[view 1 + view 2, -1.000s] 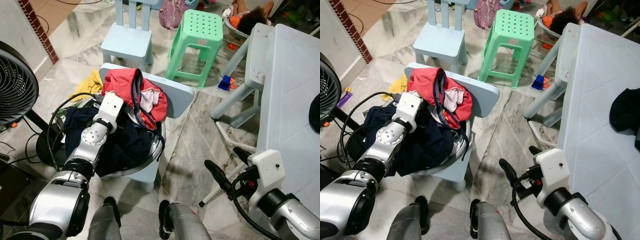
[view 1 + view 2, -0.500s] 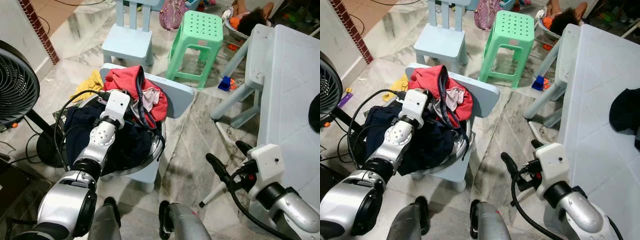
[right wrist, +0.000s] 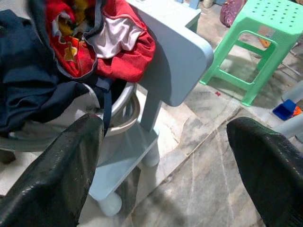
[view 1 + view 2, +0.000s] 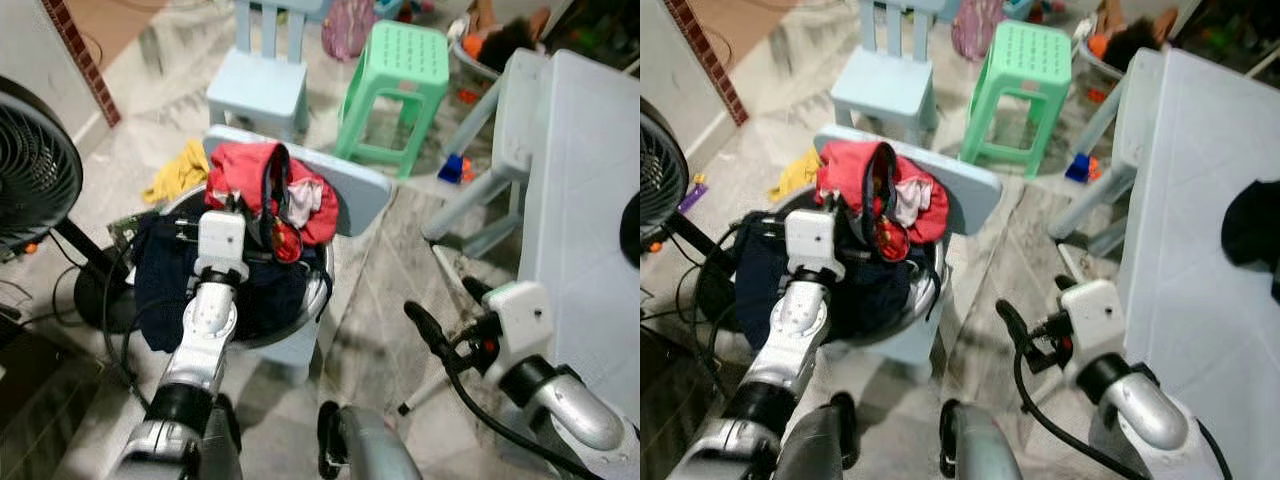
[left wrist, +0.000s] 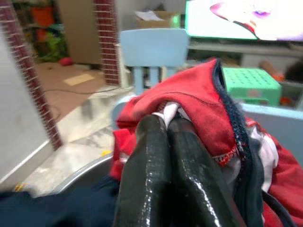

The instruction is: Hang hanger

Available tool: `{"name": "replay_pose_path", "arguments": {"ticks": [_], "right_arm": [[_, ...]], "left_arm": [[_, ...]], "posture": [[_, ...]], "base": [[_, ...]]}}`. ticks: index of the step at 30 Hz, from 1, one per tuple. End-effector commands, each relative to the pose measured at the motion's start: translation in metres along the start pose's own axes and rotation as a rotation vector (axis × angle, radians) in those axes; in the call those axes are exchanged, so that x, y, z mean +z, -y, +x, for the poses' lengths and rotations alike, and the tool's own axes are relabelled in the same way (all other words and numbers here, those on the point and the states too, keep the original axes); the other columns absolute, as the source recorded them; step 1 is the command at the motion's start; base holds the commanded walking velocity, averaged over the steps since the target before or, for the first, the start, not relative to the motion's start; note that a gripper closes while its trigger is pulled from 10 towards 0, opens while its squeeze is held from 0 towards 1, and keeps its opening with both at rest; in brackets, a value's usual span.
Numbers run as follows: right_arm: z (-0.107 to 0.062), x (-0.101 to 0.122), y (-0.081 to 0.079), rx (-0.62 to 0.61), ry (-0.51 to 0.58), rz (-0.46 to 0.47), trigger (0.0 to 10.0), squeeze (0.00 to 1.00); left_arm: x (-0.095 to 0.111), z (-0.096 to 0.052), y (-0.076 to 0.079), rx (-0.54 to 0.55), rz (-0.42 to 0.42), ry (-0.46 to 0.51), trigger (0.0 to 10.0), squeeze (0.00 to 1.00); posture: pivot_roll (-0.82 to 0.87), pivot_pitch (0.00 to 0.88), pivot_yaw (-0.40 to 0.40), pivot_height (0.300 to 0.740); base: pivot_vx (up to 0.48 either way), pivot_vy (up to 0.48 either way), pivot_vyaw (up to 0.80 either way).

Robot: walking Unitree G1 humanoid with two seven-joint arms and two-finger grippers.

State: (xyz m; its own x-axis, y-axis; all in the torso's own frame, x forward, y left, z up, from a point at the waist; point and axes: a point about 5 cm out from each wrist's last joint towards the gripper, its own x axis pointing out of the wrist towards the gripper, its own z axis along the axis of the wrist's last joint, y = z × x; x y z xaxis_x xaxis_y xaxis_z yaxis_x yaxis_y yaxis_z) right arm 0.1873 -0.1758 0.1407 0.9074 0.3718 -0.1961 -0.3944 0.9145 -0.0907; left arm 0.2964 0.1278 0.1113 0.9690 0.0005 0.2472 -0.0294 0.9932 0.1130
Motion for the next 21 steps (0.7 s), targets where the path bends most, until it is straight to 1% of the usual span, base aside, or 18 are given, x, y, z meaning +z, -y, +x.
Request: {"name": "replay_pose_path", "arguments": {"ticks": [1, 5, 6, 8, 9, 11, 12, 13, 14, 17, 19, 20, 21], "right_arm": [[0.002, -0.004, -0.001, 0.001, -0.011, 0.005, 10.0, 0.0], [0.007, -0.004, -0.003, 0.011, 0.0, 0.009, 10.0, 0.0], [0.007, -0.004, -0.003, 0.011, 0.0, 0.009, 10.0, 0.0], [0.01, -0.005, -0.002, 0.013, 0.003, 0.01, 10.0, 0.0], [0.013, -0.006, -0.002, 0.018, 0.009, 0.013, 10.0, 0.0], [0.018, -0.007, -0.004, 0.026, 0.017, 0.018, 10.0, 0.0], [0.02, -0.008, -0.004, 0.029, 0.019, 0.019, 10.0, 0.0], [0.023, -0.008, -0.006, 0.035, 0.024, 0.022, 10.0, 0.0], [0.024, -0.008, -0.006, 0.039, 0.027, 0.023, 10.0, 0.0], [0.029, -0.008, -0.009, 0.047, 0.035, 0.028, 10.0, 0.0], [0.033, -0.009, -0.01, 0.052, 0.042, 0.029, 10.0, 0.0], [0.033, -0.009, -0.01, 0.052, 0.042, 0.029, 10.0, 0.0], [0.037, -0.009, -0.011, 0.056, 0.049, 0.031, 10.0, 0.0]], "left_arm": [[0.007, -0.008, 0.002, 0.031, -0.02, -0.015, 0.0, 0.0], [0.014, -0.034, -0.007, 0.088, -0.044, -0.085, 0.0, 0.0], [0.014, -0.034, -0.007, 0.088, -0.044, -0.085, 0.0, 0.0], [0.018, -0.043, -0.013, 0.108, -0.055, -0.12, 0.0, 0.0], [0.026, -0.057, -0.023, 0.144, -0.077, -0.185, 0.0, 0.0], [0.026, -0.072, -0.032, 0.195, -0.112, -0.288, 0.0, 0.0], [0.024, -0.077, -0.034, 0.212, -0.121, -0.324, 0.0, 0.0], [0.021, -0.086, -0.035, 0.226, -0.137, -0.389, 0.0, 0.0], [0.019, -0.092, -0.036, 0.233, -0.148, -0.43, 0.0, 0.0], [0.012, -0.109, -0.039, 0.224, -0.127, -0.528, 0.0, 0.0], [0.004, -0.122, -0.045, 0.203, -0.089, -0.631, 0.0, 0.0], [0.004, -0.122, -0.045, 0.203, -0.089, -0.631, 0.0, 0.0], [-0.003, -0.129, -0.05, 0.173, -0.065, -0.716, 0.0, 0.0]], "posture": [[-0.15, 0.227, -0.116, 0.74], [-0.13, 0.226, -0.113, 0.74], [-0.13, 0.226, -0.113, 0.74], [-0.11, 0.224, -0.111, 0.74], [-0.08, 0.219, -0.108, 0.74], [-0.07, 0.217, -0.105, 0.74], [-0.06, 0.216, -0.104, 0.74], [-0.05, 0.213, -0.102, 0.74], [-0.05, 0.213, -0.102, 0.74], [-0.03, 0.205, -0.098, 0.74], [-0.02, 0.199, -0.097, 0.74], [-0.02, 0.199, -0.097, 0.74], [0.0, 0.194, -0.095, 0.74]], "base": [[0.0, 0.0, 0.0], [0.0, 0.0, 0.0], [0.0, 0.0, 0.0], [0.0, 0.0, 0.0], [0.0, 0.0, 0.0], [0.0, 0.0, 0.0], [0.0, 0.0, 0.0], [0.0, 0.0, 0.0], [0.0, 0.0, 0.0], [0.0, 0.0, 0.0], [0.0, 0.0, 0.0], [0.0, 0.0, 0.0], [0.0, 0.0, 0.0]]}}
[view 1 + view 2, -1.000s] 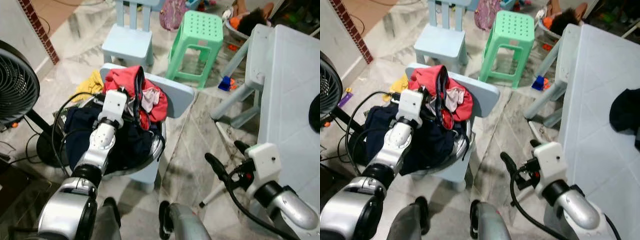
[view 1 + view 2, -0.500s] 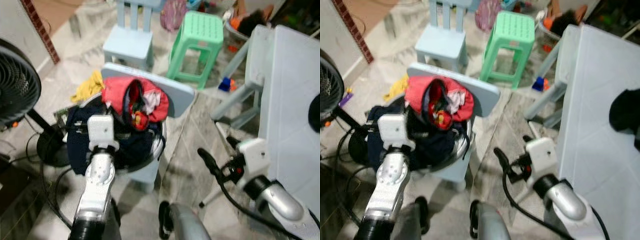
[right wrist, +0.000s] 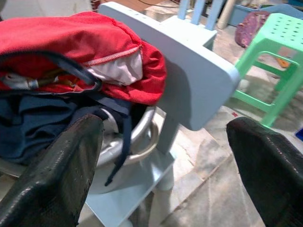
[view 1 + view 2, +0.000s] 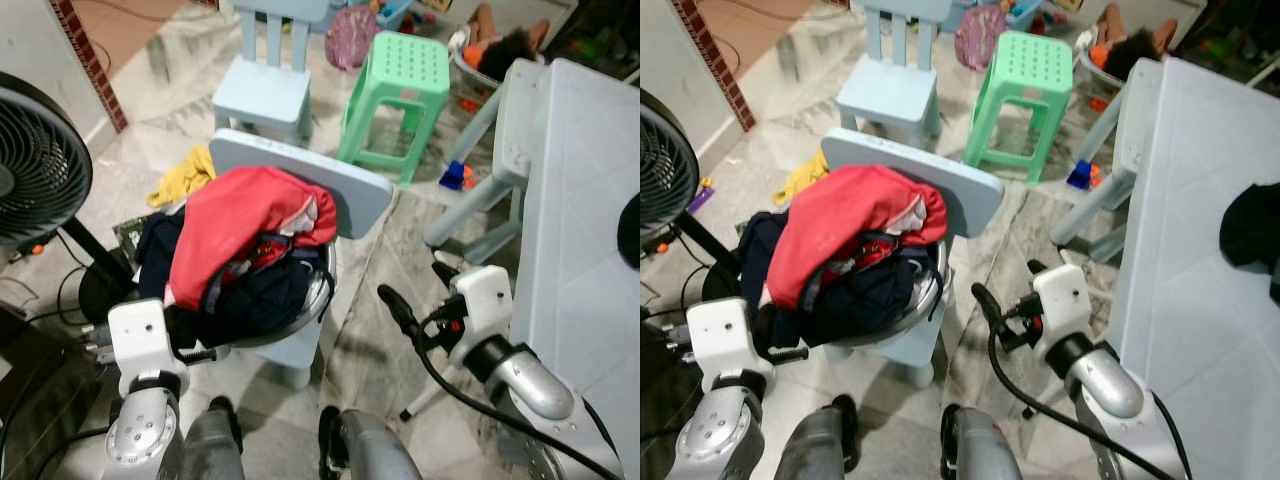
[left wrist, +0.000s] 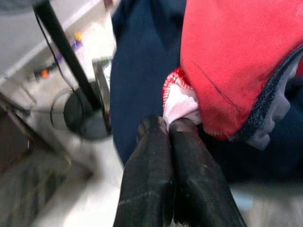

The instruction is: Hang hanger

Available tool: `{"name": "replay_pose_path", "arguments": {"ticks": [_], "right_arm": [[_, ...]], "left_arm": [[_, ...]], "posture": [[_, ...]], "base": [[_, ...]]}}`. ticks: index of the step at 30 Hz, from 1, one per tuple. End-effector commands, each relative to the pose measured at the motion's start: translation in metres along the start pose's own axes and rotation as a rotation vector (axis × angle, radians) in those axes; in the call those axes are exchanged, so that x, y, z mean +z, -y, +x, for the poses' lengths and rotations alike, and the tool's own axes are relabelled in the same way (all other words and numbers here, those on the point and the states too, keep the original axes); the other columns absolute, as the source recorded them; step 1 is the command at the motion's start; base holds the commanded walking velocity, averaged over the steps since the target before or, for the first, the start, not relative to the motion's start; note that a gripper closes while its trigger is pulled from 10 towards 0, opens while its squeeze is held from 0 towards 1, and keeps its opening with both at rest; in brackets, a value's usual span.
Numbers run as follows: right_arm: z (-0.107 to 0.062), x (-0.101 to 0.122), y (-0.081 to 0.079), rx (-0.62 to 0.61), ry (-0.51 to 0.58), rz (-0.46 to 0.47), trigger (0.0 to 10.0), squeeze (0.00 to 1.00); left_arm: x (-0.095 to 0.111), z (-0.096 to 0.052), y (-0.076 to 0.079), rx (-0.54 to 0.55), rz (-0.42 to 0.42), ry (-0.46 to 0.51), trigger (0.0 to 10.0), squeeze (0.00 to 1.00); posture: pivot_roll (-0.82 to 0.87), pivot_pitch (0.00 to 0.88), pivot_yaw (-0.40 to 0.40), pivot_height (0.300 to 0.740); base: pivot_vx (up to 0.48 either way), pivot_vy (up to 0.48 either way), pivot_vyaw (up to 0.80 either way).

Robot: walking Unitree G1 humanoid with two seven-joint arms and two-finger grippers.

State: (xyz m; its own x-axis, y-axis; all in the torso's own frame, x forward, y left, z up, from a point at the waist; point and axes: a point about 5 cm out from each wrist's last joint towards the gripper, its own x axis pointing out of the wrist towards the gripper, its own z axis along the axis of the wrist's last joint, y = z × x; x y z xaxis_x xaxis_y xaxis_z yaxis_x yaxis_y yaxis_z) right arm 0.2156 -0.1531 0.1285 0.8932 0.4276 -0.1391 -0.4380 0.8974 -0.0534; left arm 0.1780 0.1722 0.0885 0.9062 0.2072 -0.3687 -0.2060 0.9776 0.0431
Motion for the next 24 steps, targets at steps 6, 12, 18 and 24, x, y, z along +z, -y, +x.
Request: {"name": "replay_pose_path", "arguments": {"ticks": [6, 12, 18, 24], "right_arm": [[0.009, -0.005, -0.001, 0.006, 0.007, 0.003, 10.0, 0.0], [0.016, -0.006, -0.004, 0.003, 0.025, 0.01, 10.0, 0.0], [0.022, -0.007, -0.007, 0.004, 0.037, 0.018, 10.0, 0.0], [0.031, -0.007, -0.008, -0.003, 0.055, 0.023, 10.0, 0.0]], "left_arm": [[-0.028, 0.0, -0.021, -0.078, 0.218, -0.16, 10.0, 0.2], [-0.031, 0.005, -0.05, -0.037, 0.448, -0.096, 10.0, 1.0], [-0.021, 0.01, -0.056, -0.086, 0.645, 0.02, 10.0, 1.0], [-0.005, 0.02, -0.046, -0.179, 0.703, 0.146, 10.0, 1.0]], "posture": [[0.01, 0.184, -0.087, 0.74], [0.04, 0.181, -0.076, 0.74], [0.05, 0.17, -0.066, 0.74], [0.07, 0.156, -0.053, 0.74]], "base": [[0.0, 0.0, 0.0], [0.0, 0.0, 0.0], [0.0, 0.0, 0.0], [0.0, 0.0, 0.0]]}}
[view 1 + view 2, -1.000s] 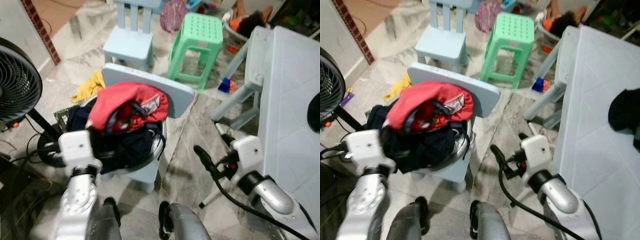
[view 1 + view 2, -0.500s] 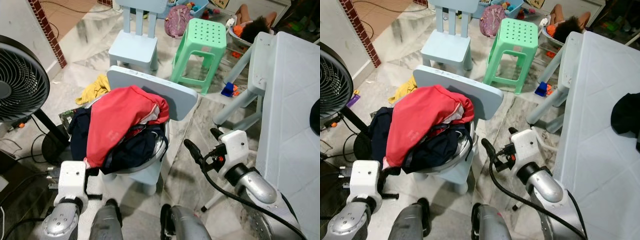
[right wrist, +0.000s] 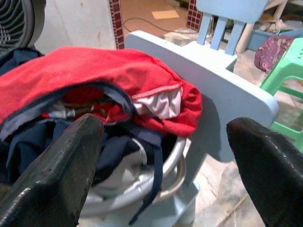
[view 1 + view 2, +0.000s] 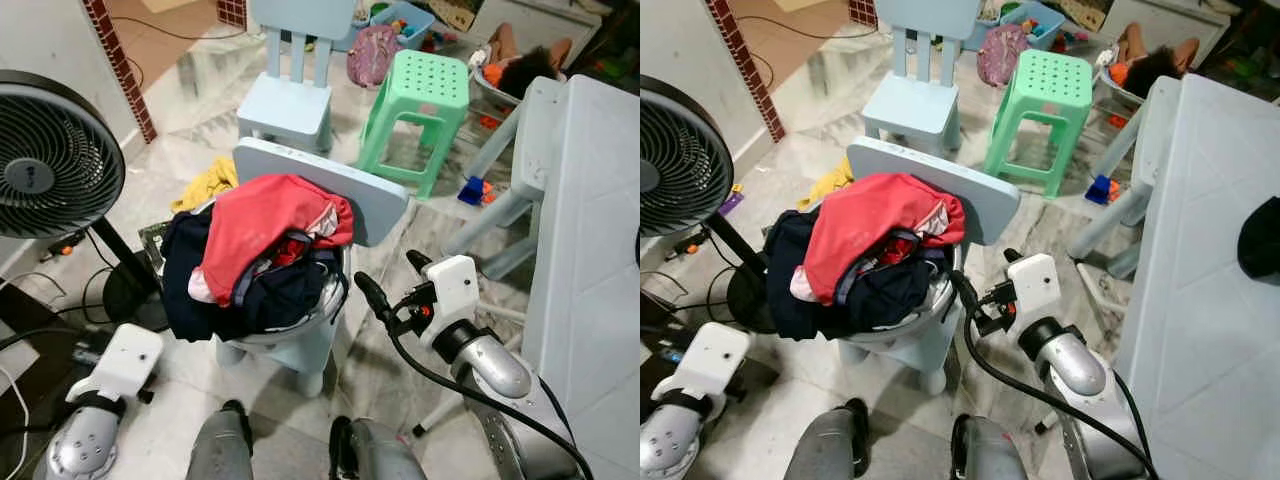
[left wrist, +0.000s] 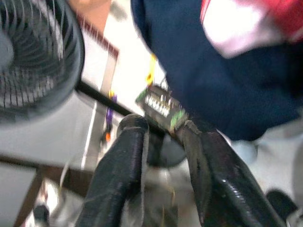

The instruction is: Hang hanger

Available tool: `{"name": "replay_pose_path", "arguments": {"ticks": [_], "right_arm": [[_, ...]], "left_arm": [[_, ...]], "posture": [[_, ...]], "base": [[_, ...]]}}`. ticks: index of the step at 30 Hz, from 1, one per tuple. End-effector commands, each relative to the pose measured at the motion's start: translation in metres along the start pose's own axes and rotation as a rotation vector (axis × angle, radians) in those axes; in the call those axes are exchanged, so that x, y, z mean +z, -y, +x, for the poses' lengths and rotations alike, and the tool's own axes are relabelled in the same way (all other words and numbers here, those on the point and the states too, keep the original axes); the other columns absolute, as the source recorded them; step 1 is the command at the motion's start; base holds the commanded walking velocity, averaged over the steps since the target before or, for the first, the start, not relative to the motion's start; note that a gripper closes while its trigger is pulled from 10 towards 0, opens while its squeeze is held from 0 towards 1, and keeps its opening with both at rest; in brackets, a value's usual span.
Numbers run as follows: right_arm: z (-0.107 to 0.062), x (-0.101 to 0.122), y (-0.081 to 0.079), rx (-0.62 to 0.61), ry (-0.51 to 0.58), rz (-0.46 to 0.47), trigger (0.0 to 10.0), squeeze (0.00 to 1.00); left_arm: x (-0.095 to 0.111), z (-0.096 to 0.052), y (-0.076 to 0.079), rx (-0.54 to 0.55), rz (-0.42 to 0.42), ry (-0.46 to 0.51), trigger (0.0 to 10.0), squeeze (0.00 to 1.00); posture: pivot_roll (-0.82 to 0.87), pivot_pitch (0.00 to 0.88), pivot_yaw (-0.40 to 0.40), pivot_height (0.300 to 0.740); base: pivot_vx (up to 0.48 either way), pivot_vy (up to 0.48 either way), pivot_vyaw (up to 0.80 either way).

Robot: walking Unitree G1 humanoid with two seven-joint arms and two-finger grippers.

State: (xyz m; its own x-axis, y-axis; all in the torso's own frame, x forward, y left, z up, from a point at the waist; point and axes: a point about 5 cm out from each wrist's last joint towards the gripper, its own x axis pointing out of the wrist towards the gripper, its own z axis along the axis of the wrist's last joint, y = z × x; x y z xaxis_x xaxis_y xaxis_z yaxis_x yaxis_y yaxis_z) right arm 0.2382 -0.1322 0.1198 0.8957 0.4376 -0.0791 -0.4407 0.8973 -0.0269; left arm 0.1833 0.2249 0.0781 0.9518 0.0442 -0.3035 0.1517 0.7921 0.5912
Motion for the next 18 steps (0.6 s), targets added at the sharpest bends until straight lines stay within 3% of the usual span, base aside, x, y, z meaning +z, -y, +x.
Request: {"name": "replay_pose_path", "arguments": {"ticks": [1, 3, 6, 8, 10, 18], "right_arm": [[0.001, -0.003, 0.001, -0.009, -0.005, -0.004, 10.0, 0.0], [0.004, -0.004, 0.001, -0.012, 0.0, -0.004, 10.0, 0.0], [0.005, -0.004, 0.0, -0.012, 0.002, -0.004, 10.0, 0.0], [0.007, -0.005, -0.001, -0.012, 0.006, -0.003, 10.0, 0.0], [0.009, -0.005, -0.001, -0.015, 0.011, -0.001, 10.0, 0.0], [0.011, -0.006, -0.003, -0.011, 0.019, 0.002, 10.0, 0.0]], "left_arm": [[0.005, 0.004, 0.003, -0.042, 0.022, 0.045, 10.0, 1.0], [0.015, 0.009, 0.008, -0.11, 0.045, 0.105, 10.0, 1.0], [0.018, 0.011, 0.01, -0.132, 0.053, 0.121, 10.0, 1.0], [0.024, 0.009, 0.022, -0.238, 0.091, 0.163, 10.0, 1.0], [0.02, 0.008, 0.03, -0.31, 0.118, 0.158, 10.0, 1.0], [0.016, 0.017, 0.036, -0.409, 0.119, 0.143, 10.0, 1.0]], "posture": [[0.07, 0.153, -0.052, 0.74], [0.08, 0.149, -0.047, 0.74], [0.08, 0.147, -0.046, 0.74], [0.08, 0.144, -0.04, 0.74], [0.08, 0.143, -0.037, 0.74], [0.09, 0.145, -0.038, 0.74]], "base": [[0.0, 0.0, 0.0], [0.0, 0.0, 0.0], [0.0, 0.0, 0.0], [0.0, 0.0, 0.0], [0.0, 0.0, 0.0], [0.0, 0.0, 0.0]]}}
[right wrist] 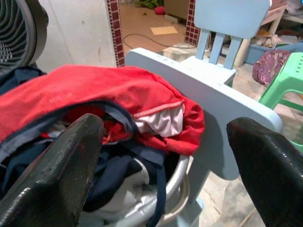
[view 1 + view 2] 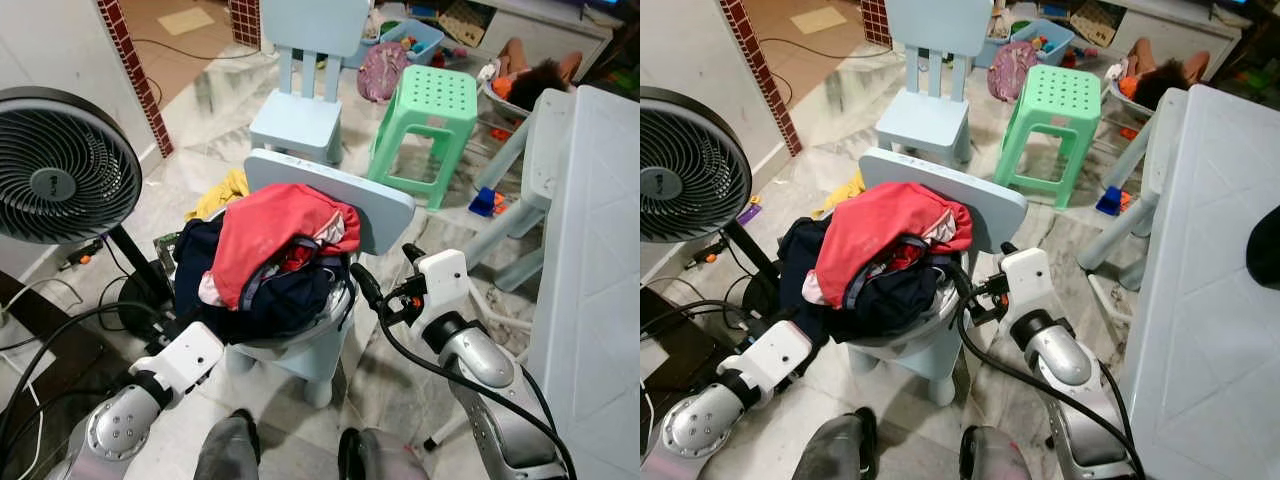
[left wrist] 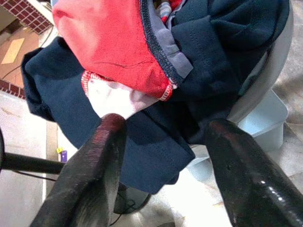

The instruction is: Hang hanger

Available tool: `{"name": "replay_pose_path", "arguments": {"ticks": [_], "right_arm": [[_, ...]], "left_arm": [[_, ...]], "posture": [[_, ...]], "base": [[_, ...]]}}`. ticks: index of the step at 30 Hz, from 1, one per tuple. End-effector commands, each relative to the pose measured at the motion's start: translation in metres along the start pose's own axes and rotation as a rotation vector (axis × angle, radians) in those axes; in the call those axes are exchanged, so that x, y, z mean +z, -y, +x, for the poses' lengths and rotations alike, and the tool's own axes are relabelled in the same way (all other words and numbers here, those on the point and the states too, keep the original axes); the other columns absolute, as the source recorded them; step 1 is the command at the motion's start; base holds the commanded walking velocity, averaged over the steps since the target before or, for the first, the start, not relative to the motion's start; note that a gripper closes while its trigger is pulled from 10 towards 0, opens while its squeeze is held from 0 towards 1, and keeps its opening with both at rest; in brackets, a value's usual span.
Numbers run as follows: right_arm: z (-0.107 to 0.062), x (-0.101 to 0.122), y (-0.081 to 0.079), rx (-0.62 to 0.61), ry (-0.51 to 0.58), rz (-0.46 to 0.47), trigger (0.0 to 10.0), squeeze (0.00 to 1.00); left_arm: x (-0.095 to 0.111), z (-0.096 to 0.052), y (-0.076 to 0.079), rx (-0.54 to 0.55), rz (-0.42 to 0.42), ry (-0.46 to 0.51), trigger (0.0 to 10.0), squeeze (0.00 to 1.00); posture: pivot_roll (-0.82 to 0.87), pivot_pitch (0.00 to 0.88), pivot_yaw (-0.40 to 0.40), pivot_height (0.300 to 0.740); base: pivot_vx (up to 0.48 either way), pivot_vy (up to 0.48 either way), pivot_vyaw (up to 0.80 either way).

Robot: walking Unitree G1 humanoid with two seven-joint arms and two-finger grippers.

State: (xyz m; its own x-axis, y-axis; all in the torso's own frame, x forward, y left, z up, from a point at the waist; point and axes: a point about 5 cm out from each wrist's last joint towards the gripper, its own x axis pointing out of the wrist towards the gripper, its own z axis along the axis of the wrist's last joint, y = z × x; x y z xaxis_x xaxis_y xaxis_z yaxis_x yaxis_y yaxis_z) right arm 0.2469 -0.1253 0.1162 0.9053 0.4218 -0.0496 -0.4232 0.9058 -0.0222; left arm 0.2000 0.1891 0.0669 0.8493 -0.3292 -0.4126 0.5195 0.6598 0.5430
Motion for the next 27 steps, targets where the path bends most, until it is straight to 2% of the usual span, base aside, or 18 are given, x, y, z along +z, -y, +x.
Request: {"name": "replay_pose_path", "arguments": {"ticks": [1, 4, 8, 9, 10, 11, 18, 23, 27], "right_arm": [[0.0, -0.003, -0.001, 0.009, -0.01, -0.004, 10.0, 0.0], [0.0, -0.002, -0.001, 0.011, -0.008, -0.007, 10.0, 0.0], [-0.002, 0.0, 0.0, 0.011, -0.008, -0.014, 10.0, 0.0], [-0.002, 0.0, 0.0, 0.011, -0.008, -0.014, 10.0, 0.0], [-0.003, 0.0, 0.0, 0.011, -0.008, -0.015, 10.0, 0.0], [-0.004, 0.0, 0.0, 0.011, -0.008, -0.015, 10.0, 0.0], [-0.006, 0.001, -0.001, 0.011, -0.014, -0.018, 10.0, 0.0], [-0.006, 0.001, -0.001, 0.009, -0.014, -0.019, 10.0, 0.0], [-0.006, 0.001, -0.001, 0.005, -0.014, -0.014, 10.0, 0.0]], "left_arm": [[-0.002, 0.003, 0.003, -0.037, -0.002, 0.002, 10.0, 1.0], [-0.002, 0.007, 0.002, -0.051, 0.011, 0.009, 10.0, 1.0], [-0.003, 0.022, -0.007, -0.062, 0.06, 0.019, 10.0, 1.0], [-0.004, 0.023, -0.008, -0.061, 0.066, 0.018, 10.0, 0.39], [-0.004, 0.025, -0.008, -0.061, 0.068, 0.019, 10.0, 0.39], [-0.004, 0.027, -0.009, -0.065, 0.068, 0.02, 10.0, 0.0], [-0.001, 0.042, -0.013, -0.076, 0.092, 0.048, 10.0, 0.0], [0.003, 0.041, -0.011, -0.091, 0.125, 0.061, 10.0, 0.0], [-0.001, 0.032, -0.006, -0.121, 0.157, 0.048, 10.0, 0.0]], "posture": [[0.08, 0.145, -0.04, 0.74], [0.07, 0.148, -0.041, 0.74], [0.05, 0.158, -0.046, 0.74], [0.05, 0.159, -0.046, 0.74], [0.04, 0.162, -0.045, 0.74], [0.04, 0.164, -0.045, 0.74], [0.02, 0.174, -0.043, 0.74], [0.02, 0.177, -0.033, 0.74], [0.03, 0.181, -0.029, 0.74]], "base": [[0.0, 0.0, 0.0], [0.0, 0.0, 0.0], [0.0, 0.0, 0.0], [0.0, 0.0, 0.0], [0.0, 0.0, 0.0], [0.0, 0.0, 0.0], [0.0, 0.0, 0.0], [0.0, 0.0, 0.0], [0.0, 0.0, 0.0]]}}
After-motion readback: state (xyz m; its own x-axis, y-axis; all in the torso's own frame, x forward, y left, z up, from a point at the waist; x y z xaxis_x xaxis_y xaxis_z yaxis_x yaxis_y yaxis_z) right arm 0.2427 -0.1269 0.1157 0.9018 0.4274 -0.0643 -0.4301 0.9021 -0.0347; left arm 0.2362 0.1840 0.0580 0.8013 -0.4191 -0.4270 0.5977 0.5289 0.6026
